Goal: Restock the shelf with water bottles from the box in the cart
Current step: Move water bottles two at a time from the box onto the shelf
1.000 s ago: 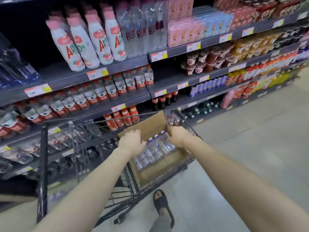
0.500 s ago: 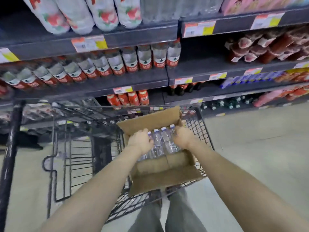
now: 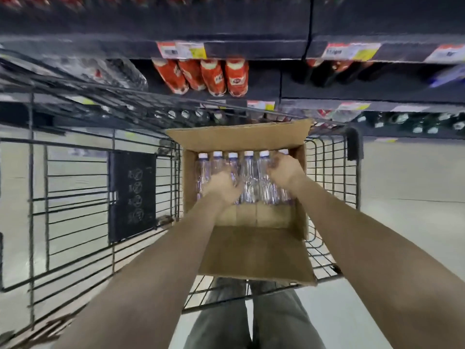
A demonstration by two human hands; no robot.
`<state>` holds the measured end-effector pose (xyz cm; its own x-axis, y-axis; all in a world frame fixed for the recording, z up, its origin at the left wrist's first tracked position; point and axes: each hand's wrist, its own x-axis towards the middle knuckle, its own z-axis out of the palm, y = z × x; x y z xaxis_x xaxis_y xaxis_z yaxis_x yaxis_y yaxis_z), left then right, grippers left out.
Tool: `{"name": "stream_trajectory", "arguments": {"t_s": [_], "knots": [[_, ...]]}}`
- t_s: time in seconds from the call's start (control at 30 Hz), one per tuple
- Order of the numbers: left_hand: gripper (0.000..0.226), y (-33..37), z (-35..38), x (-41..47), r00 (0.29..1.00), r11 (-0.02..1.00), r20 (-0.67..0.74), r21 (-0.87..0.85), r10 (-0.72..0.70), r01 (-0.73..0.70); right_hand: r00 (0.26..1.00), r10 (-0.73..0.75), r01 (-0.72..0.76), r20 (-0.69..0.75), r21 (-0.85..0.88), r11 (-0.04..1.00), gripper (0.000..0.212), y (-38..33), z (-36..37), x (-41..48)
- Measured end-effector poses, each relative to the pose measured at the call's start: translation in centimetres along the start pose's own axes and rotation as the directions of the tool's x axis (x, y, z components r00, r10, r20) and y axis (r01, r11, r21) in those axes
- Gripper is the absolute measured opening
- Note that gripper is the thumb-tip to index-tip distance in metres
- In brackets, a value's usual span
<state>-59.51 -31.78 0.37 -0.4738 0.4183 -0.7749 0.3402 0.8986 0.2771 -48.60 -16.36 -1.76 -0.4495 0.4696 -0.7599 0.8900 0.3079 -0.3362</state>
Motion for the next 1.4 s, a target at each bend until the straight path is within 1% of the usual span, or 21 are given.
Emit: {"name": "stream_trajectory", "arguments": {"t_s": [0.13, 0.23, 0.27, 0.33, 0.43, 0.47, 0.6, 0.67, 0.73, 0.8, 0.9, 0.97, 1.07, 1.1, 1.13, 1.17, 1.2, 1.23, 1.3, 1.33, 1.4], "knots": [[0.050, 0.0, 1.4, 2.5, 1.000, 1.000, -0.007, 0.003, 0.009, -0.008, 1.000, 0.019, -0.019, 0.016, 0.018, 1.000, 0.048, 0.4, 0.5, 2.0], [0.045, 0.2, 2.4, 4.8, 0.999, 0.997, -0.037, 0.076, 0.027, -0.024, 0.999, 0.041, -0.041, 0.018, 0.011, 0.999, 0.055, 0.9, 1.8, 3.8], [0.050, 0.3, 2.8, 5.6, 0.999, 0.993, -0.040, 0.112, 0.035, -0.030, 0.999, 0.048, -0.048, 0.026, -0.004, 0.999, 0.059, 1.0, 2.2, 4.5], [0.065, 0.8, 3.6, 7.2, 0.999, 0.974, -0.020, 0.227, 0.031, -0.026, 0.997, 0.060, -0.058, 0.043, -0.051, 0.997, 0.066, 1.1, 3.0, 5.6], [0.085, 1.6, 4.5, 9.2, 1.000, 0.918, 0.011, 0.396, 0.020, -0.023, 0.997, 0.061, -0.048, 0.056, -0.205, 0.978, 0.083, 1.4, 3.9, 7.0], [0.089, 1.6, 4.9, 9.9, 1.000, 0.904, 0.011, 0.428, 0.013, -0.017, 0.997, 0.056, -0.041, 0.052, -0.245, 0.969, 0.085, 1.6, 4.2, 7.3], [0.090, 1.1, 6.2, 11.8, 1.000, 0.883, -0.002, 0.470, 0.004, -0.003, 0.998, 0.046, -0.024, 0.049, -0.381, 0.924, 0.081, 1.9, 4.9, 8.1], [0.093, 1.1, 6.2, 12.4, 1.000, 0.869, -0.018, 0.495, 0.001, 0.008, 0.998, 0.036, -0.015, 0.047, -0.391, 0.920, 0.084, 1.7, 4.9, 8.4], [0.098, 1.5, 6.1, 13.0, 1.000, 0.858, -0.010, 0.512, -0.026, 0.028, 0.998, 0.039, -0.022, 0.040, -0.365, 0.931, 0.090, 1.6, 5.0, 8.9], [0.100, 1.8, 6.0, 13.5, 0.998, 0.882, -0.003, 0.467, -0.069, 0.062, 0.998, 0.067, -0.058, 0.018, -0.295, 0.954, 0.091, 1.7, 5.3, 9.1], [0.097, 1.5, 6.2, 13.9, 0.995, 0.939, -0.019, 0.327, -0.102, 0.102, 0.991, 0.132, -0.132, -0.014, -0.024, 0.991, 0.073, 2.3, 5.8, 9.8], [0.092, 1.1, 6.5, 13.7, 0.995, 0.970, -0.040, 0.219, -0.096, 0.103, 0.986, 0.163, -0.160, -0.026, 0.093, 0.983, 0.067, 2.8, 5.9, 9.8], [0.086, 1.0, 7.2, 12.5, 0.993, 0.994, -0.088, 0.071, -0.080, 0.086, 0.987, 0.160, -0.154, -0.030, 0.130, 0.979, 0.076, 3.4, 5.9, 9.2], [0.084, 0.9, 7.4, 12.1, 0.991, 0.997, -0.108, 0.012, -0.078, 0.080, 0.986, 0.165, -0.160, -0.023, 0.140, 0.977, 0.074, 3.5, 5.7, 9.1], [0.083, 0.7, 7.7, 11.7, 0.989, 0.996, -0.131, -0.054, -0.074, 0.068, 0.986, 0.167, -0.163, -0.013, 0.143, 0.976, 0.067, 3.8, 5.5, 8.9], [0.082, 0.5, 8.0, 11.1, 0.986, 0.991, -0.154, -0.126, -0.061, 0.042, 0.985, 0.172, -0.170, -0.002, 0.140, 0.975, 0.060, 3.9, 5.2, 8.6], [0.082, 0.3, 8.3, 10.5, 0.983, 0.979, -0.178, -0.204, -0.038, 0.001, 0.986, 0.168, -0.167, 0.001, 0.140, 0.976, 0.059, 4.1, 4.9, 8.3], [0.081, 0.0, 8.8, 9.9, 0.981, 0.953, -0.192, -0.300, -0.010, -0.049, 0.986, 0.168, -0.168, 0.012, 0.173, 0.971, 0.065, 4.3, 4.6, 8.0], [0.079, -0.9, 9.6, 9.0, 0.983, 0.856, -0.178, -0.503, 0.033, -0.120, 0.989, 0.149, -0.150, 0.023, 0.244, 0.958, 0.086, 4.3, 4.4, 7.2], [0.078, -1.4, 9.9, 8.7, 0.983, 0.814, -0.173, -0.563, 0.054, -0.144, 0.991, 0.133, -0.132, 0.013, 0.242, 0.961, 0.093, 4.2, 4.4, 6.8], [0.078, -2.2, 10.3, 8.2, 0.979, 0.765, -0.196, -0.621, 0.060, -0.171, 0.993, 0.114, -0.107, -0.018, 0.226, 0.968, 0.094, 4.3, 4.8, 5.8]]}}
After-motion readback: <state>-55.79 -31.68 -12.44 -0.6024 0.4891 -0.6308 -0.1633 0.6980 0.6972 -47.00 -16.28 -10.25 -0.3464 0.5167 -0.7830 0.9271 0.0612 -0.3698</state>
